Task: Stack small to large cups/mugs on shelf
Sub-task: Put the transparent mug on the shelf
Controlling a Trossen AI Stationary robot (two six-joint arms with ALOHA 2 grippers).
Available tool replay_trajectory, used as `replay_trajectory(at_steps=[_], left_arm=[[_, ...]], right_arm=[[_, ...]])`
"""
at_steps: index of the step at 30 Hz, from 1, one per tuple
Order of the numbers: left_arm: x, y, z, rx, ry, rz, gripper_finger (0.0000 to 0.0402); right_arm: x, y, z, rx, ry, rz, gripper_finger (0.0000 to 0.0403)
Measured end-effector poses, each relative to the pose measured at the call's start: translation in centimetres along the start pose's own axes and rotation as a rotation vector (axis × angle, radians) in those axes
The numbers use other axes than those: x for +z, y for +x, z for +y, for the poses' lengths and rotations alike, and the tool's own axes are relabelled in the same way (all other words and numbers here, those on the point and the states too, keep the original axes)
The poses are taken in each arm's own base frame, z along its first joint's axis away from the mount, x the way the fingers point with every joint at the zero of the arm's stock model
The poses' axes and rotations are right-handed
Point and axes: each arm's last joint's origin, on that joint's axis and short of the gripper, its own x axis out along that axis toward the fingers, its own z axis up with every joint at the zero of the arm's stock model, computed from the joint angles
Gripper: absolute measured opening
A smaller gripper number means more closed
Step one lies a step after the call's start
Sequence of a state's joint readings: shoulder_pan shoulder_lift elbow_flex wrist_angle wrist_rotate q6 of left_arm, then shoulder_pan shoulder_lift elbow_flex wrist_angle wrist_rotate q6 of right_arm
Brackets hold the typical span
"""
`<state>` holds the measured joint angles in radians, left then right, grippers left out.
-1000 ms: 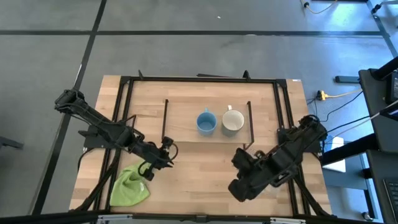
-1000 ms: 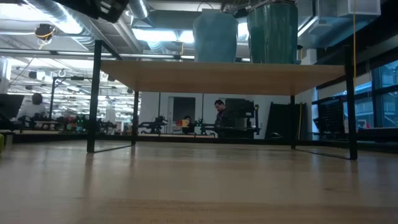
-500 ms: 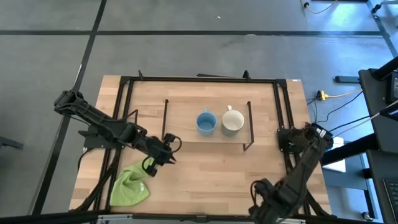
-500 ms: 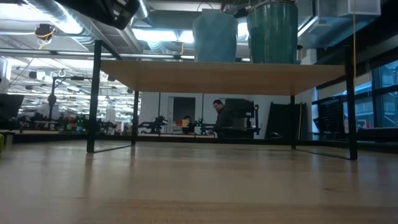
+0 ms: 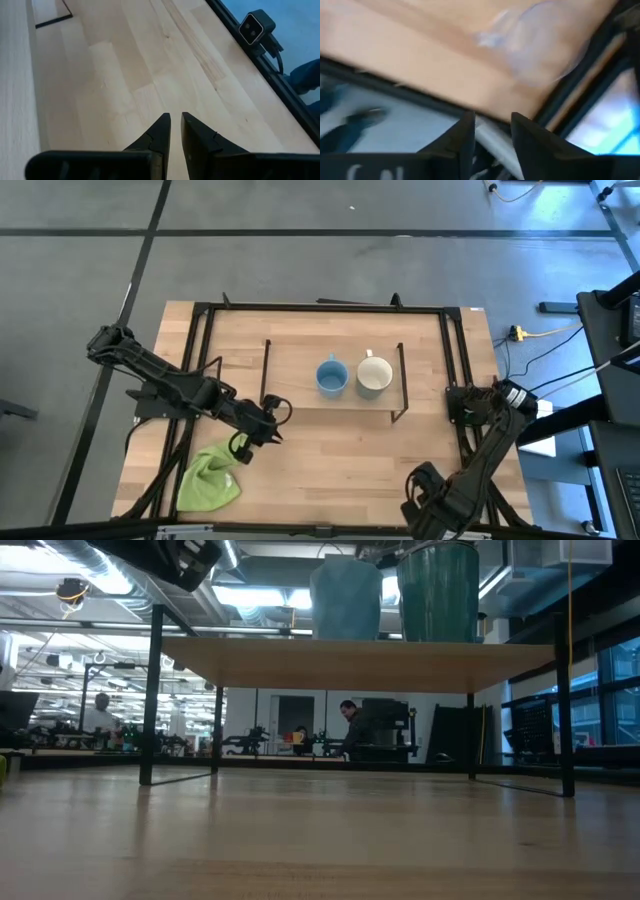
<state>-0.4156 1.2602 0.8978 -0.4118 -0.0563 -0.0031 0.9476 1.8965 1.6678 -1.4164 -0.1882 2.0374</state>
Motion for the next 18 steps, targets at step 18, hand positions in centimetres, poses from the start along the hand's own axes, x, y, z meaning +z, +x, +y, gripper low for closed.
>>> replay_trajectory(at_steps=[18], left_arm=[[0.0, 0.0, 0.0, -0.002, -0.156, -0.002, 0.0039]], right_arm=[[-1.6, 2.8, -0.5, -0.116, -0.155, -0.161, 0.0167]])
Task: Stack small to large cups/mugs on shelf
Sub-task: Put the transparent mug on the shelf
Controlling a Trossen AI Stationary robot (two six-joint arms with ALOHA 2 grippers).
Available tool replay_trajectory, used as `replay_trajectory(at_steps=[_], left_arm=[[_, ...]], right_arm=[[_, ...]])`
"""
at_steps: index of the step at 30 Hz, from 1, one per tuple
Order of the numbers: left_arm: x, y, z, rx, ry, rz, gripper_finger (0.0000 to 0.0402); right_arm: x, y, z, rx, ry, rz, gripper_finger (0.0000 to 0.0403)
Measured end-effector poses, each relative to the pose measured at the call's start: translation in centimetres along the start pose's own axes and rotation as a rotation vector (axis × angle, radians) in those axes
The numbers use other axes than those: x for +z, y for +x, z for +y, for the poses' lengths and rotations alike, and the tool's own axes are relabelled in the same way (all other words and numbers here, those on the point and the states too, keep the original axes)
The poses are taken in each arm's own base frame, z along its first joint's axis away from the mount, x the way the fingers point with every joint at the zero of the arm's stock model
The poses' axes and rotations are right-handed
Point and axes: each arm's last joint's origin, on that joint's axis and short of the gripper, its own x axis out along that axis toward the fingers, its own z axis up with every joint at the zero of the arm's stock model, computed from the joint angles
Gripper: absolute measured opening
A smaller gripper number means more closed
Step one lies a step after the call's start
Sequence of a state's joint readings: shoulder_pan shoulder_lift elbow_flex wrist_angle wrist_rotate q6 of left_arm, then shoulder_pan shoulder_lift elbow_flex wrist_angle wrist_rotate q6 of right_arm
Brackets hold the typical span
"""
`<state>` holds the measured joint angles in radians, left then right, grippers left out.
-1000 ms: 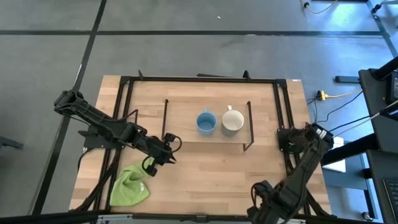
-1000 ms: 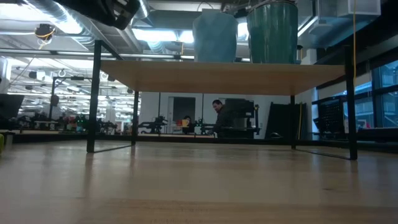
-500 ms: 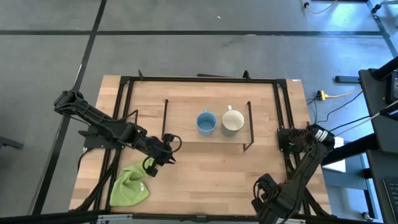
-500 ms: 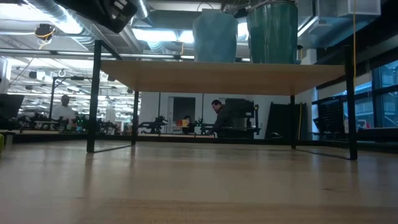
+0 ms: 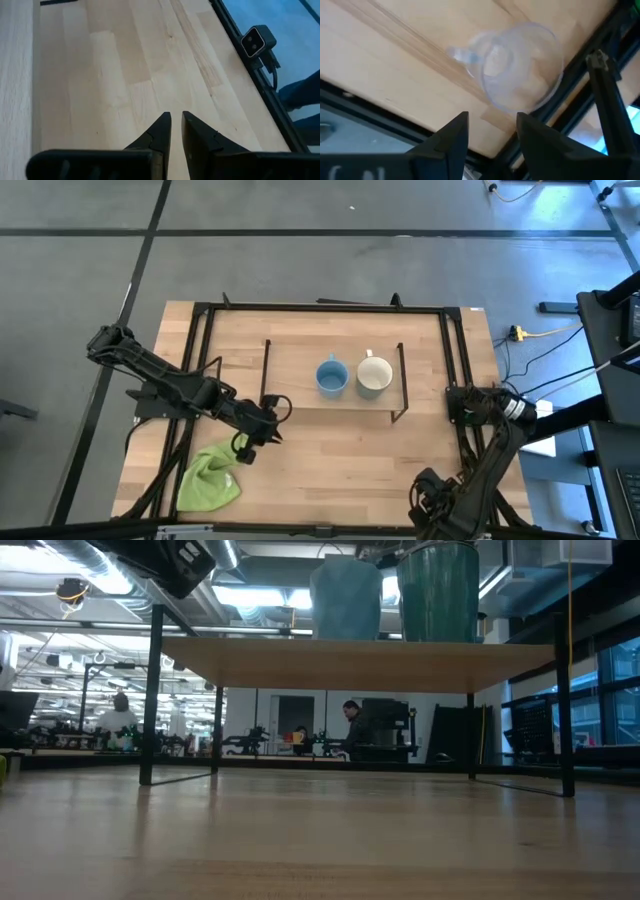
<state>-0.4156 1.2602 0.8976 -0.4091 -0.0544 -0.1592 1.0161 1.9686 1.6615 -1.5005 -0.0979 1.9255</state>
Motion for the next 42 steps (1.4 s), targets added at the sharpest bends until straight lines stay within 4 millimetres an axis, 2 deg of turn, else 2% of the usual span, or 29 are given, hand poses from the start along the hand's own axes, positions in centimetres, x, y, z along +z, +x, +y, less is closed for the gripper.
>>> replay_trajectory(at_steps=[9, 23, 31, 42], left_arm=[[0.0, 0.0, 0.1, 0.028, -0.111, -0.004, 0.0039], [0.0, 0.0, 0.3, 0.093, -0.187, -0.021, 0.0039], [0.0, 0.0, 0.3, 0.093, -0.202, -0.022, 0.0039], [0.0, 0.0, 0.4, 0.113, -0.198, -0.027, 0.0039]], right_arm=[[-1.3, 1.4, 0.5, -0.03, -0.051, -0.045, 0.0168], [-1.3, 2.6, 1.3, -0.027, -0.089, -0.13, 0.0166], [-1.9, 4.2, 2.4, -0.061, -0.142, -0.097, 0.0137], [-1.8, 4.2, 2.3, -0.074, -0.135, -0.099, 0.0096]])
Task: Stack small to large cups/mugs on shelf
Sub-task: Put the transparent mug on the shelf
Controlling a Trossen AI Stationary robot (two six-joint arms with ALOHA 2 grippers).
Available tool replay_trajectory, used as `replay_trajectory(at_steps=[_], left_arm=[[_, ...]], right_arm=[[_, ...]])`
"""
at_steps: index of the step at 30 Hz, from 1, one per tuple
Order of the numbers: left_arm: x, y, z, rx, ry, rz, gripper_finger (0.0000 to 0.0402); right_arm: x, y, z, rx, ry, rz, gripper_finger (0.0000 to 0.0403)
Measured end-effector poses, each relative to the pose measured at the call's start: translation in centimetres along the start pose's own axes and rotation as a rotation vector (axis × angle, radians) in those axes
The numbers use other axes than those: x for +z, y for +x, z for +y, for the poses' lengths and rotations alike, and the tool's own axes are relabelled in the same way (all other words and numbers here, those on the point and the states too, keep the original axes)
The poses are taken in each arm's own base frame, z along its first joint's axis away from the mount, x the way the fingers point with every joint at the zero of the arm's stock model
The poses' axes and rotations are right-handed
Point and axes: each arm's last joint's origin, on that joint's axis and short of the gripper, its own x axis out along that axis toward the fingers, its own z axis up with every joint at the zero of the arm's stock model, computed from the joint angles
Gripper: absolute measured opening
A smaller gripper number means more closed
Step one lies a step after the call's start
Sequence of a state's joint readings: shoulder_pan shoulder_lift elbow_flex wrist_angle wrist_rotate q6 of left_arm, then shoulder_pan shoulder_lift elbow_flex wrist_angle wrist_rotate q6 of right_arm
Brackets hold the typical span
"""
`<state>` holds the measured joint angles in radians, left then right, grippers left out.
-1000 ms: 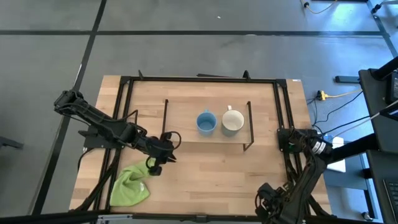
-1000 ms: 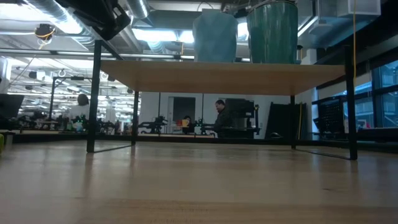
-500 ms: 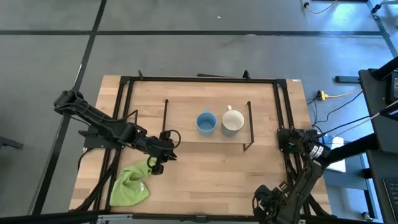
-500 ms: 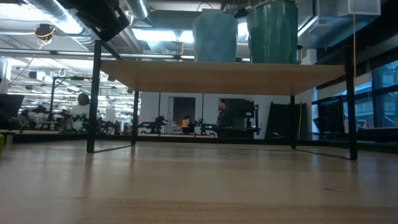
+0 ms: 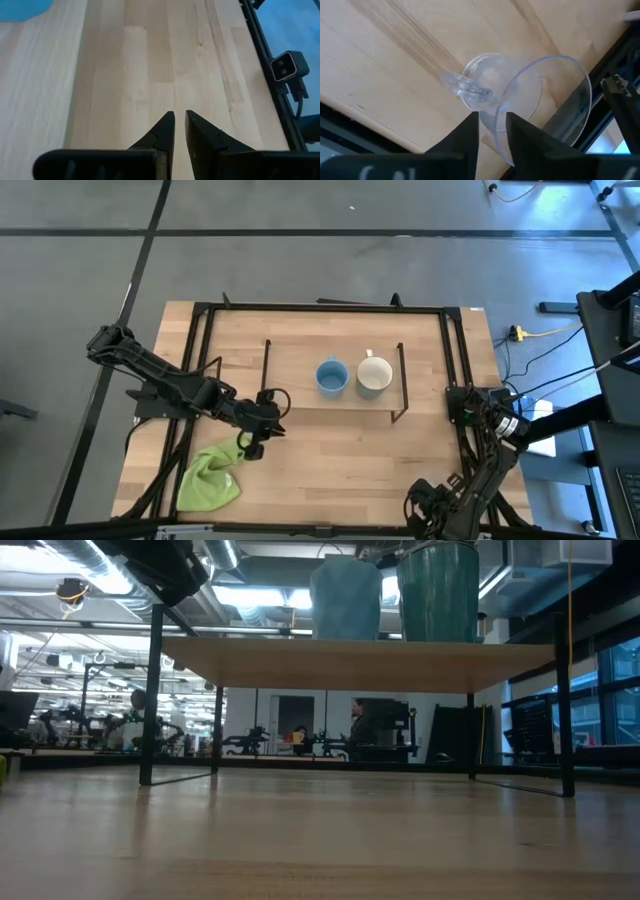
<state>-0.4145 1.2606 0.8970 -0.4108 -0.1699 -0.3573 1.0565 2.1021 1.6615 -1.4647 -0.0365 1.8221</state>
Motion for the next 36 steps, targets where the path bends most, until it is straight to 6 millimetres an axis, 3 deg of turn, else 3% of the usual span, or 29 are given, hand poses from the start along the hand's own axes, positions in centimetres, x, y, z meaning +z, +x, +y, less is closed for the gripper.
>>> replay_trajectory(at_steps=[9, 15, 21, 30, 36], left_arm=[[0.0, 0.0, 0.1, 0.03, 0.001, -0.011, 0.0039], [0.0, 0.0, 0.1, 0.031, 0.001, -0.011, 0.0039], [0.1, 0.0, 0.1, 0.05, 0.0, -0.022, 0.0039], [0.1, 0.0, 0.2, 0.082, -0.001, -0.032, 0.0039], [0.1, 0.0, 0.3, 0.094, -0.006, -0.038, 0.0039]], right_arm=[[1.1, 0.0, 0.3, -0.001, 0.027, 0.012, 0.0035], [2.8, -0.1, 1.3, 0.065, -0.005, 0.04, 0.0011], [5.9, -1.1, 2.3, 0.144, -0.032, -0.002, 0.0012], [11.8, -4.8, 4.4, 0.419, -0.115, -0.15, 0.0009], [16.0, -3.9, 5.9, 0.502, -0.198, -0.145, 0.0013]])
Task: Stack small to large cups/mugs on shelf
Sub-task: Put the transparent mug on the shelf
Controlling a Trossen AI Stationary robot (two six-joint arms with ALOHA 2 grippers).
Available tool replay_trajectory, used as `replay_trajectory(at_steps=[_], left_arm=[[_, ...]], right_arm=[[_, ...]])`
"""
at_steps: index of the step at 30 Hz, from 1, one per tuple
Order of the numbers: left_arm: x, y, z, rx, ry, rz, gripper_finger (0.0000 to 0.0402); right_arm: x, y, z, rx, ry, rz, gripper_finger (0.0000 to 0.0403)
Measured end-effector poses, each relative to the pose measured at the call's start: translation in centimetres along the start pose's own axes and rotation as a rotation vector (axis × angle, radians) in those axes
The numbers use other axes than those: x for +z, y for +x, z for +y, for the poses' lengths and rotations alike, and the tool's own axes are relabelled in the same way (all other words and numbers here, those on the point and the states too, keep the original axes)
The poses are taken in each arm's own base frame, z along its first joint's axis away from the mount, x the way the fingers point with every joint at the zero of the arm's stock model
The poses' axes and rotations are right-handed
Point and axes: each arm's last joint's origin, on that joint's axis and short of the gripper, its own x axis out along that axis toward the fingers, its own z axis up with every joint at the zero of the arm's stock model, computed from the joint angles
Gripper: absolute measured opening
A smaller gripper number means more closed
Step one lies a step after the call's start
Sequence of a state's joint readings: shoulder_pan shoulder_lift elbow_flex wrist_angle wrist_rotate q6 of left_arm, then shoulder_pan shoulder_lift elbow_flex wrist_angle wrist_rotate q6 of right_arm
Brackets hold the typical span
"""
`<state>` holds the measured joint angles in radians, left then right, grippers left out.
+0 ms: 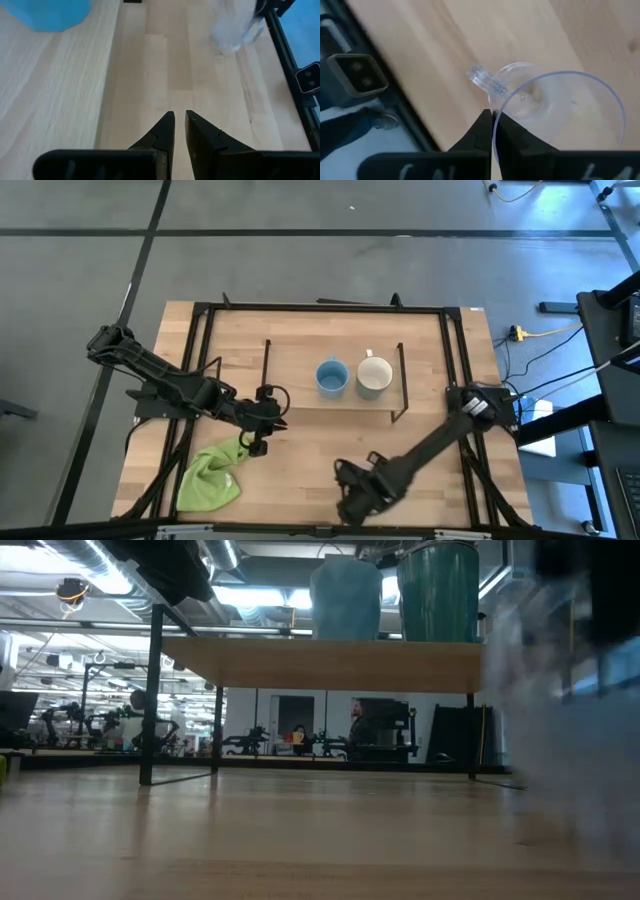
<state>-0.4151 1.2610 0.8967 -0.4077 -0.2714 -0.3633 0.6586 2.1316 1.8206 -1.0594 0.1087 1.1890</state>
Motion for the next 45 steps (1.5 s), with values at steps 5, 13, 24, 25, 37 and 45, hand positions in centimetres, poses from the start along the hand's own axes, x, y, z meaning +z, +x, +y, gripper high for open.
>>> replay_trajectory(at_steps=[5, 13, 24, 25, 37, 45], left_arm=[[0.0, 0.0, 0.0, -0.001, -0.002, -0.002, 0.0039], [0.0, 0.0, 0.0, 0.001, -0.001, 0.001, 0.0039], [0.0, 0.0, 0.0, 0.011, -0.001, -0.001, 0.0039], [0.0, 0.0, 0.0, 0.011, -0.001, -0.002, 0.0039], [0.0, 0.0, 0.0, 0.012, 0.007, -0.002, 0.0039], [-0.4, -0.3, -1.2, -0.114, -0.037, 0.037, 0.0039]], right_arm=[[2.7, 2.0, -0.2, 0.066, -0.055, 0.034, 0.0014], [6.4, 1.5, 0.4, 0.197, -0.119, -0.094, 0.0014], [7.9, 3.4, -0.1, 0.198, -0.198, -0.05, 0.0015], [7.9, 3.5, 0.0, 0.201, -0.198, -0.051, 0.0015], [8.7, 1.7, 1.2, 0.248, -0.231, -0.138, 0.0121], [9.5, -2.2, 1.6, 0.111, -0.258, -0.321, 0.0154]])
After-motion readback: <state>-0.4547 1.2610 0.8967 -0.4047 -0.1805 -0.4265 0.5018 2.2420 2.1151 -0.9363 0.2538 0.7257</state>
